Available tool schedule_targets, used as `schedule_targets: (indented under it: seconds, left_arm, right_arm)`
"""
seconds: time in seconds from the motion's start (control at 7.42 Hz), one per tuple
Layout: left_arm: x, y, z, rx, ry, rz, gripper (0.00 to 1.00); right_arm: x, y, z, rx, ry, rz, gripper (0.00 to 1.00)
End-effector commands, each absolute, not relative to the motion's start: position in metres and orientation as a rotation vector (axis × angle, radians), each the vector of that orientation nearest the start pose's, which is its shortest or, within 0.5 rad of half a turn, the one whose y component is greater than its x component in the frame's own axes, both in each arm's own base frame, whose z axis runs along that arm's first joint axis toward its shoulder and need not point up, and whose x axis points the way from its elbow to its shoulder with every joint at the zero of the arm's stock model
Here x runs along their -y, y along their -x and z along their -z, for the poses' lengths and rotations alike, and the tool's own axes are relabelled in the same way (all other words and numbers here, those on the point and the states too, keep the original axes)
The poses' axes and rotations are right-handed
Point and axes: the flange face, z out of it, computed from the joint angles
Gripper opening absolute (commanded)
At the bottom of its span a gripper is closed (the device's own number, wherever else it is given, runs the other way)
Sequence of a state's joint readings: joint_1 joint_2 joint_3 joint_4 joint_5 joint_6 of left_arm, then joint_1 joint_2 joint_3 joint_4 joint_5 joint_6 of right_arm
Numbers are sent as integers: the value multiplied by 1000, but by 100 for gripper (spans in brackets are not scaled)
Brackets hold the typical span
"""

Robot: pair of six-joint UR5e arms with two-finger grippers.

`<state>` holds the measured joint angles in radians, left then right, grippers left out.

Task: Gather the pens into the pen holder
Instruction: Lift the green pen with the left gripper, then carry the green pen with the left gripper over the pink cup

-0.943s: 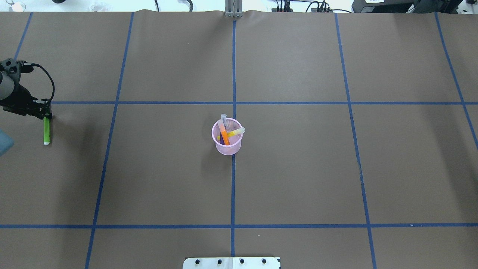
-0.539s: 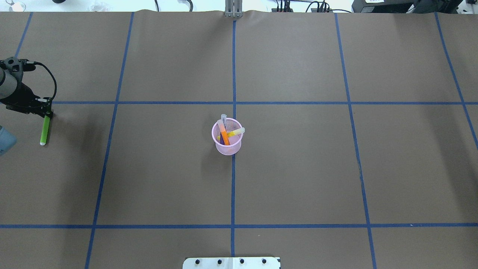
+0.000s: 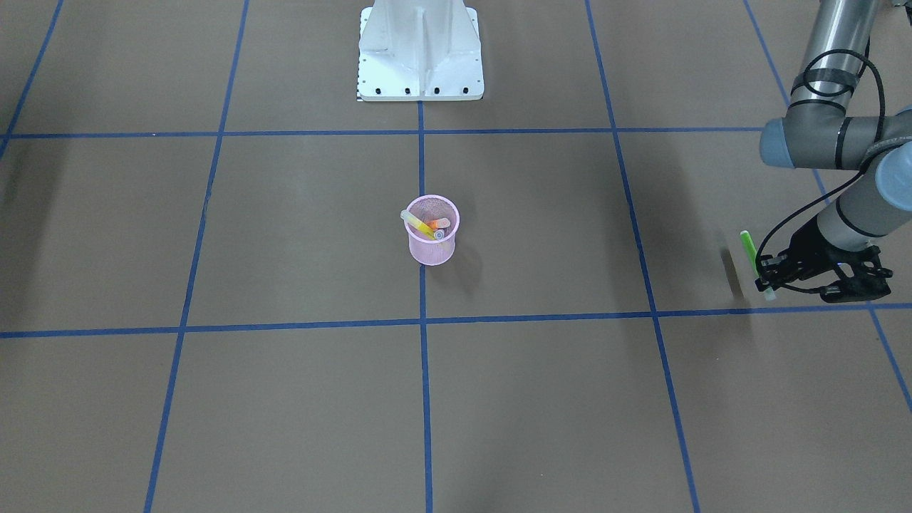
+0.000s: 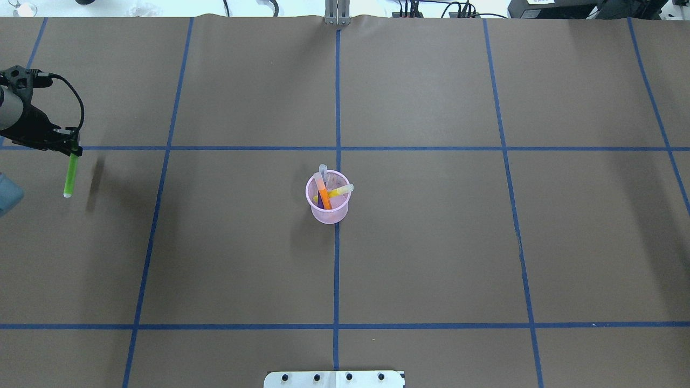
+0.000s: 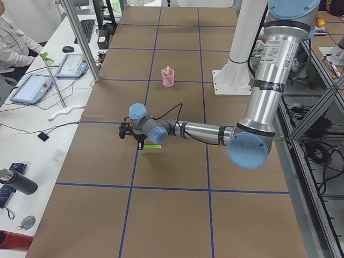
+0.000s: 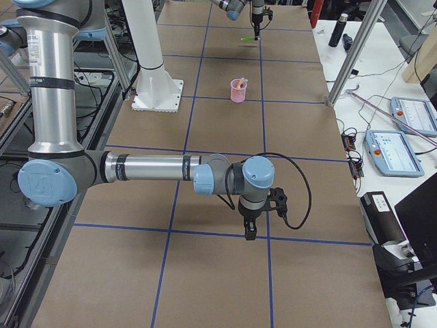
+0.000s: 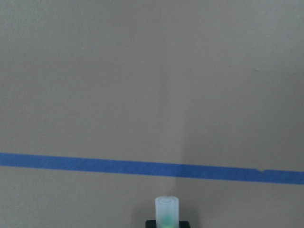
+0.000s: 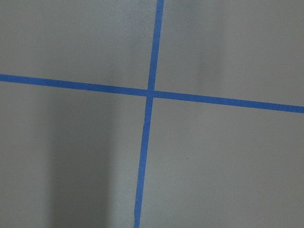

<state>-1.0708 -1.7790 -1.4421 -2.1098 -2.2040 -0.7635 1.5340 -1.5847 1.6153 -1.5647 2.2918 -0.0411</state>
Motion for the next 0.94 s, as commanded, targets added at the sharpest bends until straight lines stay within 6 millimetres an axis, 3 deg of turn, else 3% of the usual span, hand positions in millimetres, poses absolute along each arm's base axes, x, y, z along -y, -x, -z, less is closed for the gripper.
schedule_targets:
  seconds: [0.0, 0.27, 0.4, 0.54, 0.67, 0.81]
  left_arm:
    - [582, -232, -444, -958, -314, -32, 0]
    - [598, -251, -352, -1100, -536, -133, 0]
    - [587, -281, -318, -1150, -575, -199, 0]
    - [581, -292, -292, -1158, -677, -203, 0]
    - [553, -338, -266, -1208, -776, -253, 0]
    - [536, -377, -226, -1265, -850, -226, 0]
  right_arm:
    - [493, -49, -644, 721, -36, 87, 100]
    - [495, -50, -638, 713, -49, 91, 100]
    - [495, -50, -637, 713, -53, 94, 100]
    - [496, -50, -636, 712, -56, 95, 100]
    - [497, -50, -635, 710, -59, 96, 100]
    - [497, -50, -635, 710, -59, 96, 100]
